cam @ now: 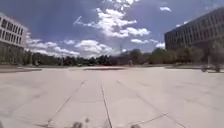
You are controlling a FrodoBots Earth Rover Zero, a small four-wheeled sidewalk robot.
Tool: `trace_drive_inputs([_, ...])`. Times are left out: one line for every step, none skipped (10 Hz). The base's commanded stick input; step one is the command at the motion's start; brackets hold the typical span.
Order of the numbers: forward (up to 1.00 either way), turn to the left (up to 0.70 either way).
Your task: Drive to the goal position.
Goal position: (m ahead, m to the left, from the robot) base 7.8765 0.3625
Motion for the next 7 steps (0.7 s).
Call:
trace_drive_inputs([0.7, 0.0])
trace_drive_inputs([0.7, 0.0])
trace_drive_inputs([0.7, 0.0])
trace_drive_inputs([0.7, 0.0])
trace_drive_inputs([0.7, 0.0])
trace_drive_inputs([0.7, 0.0])
trace_drive_inputs([0.7, 0.0])
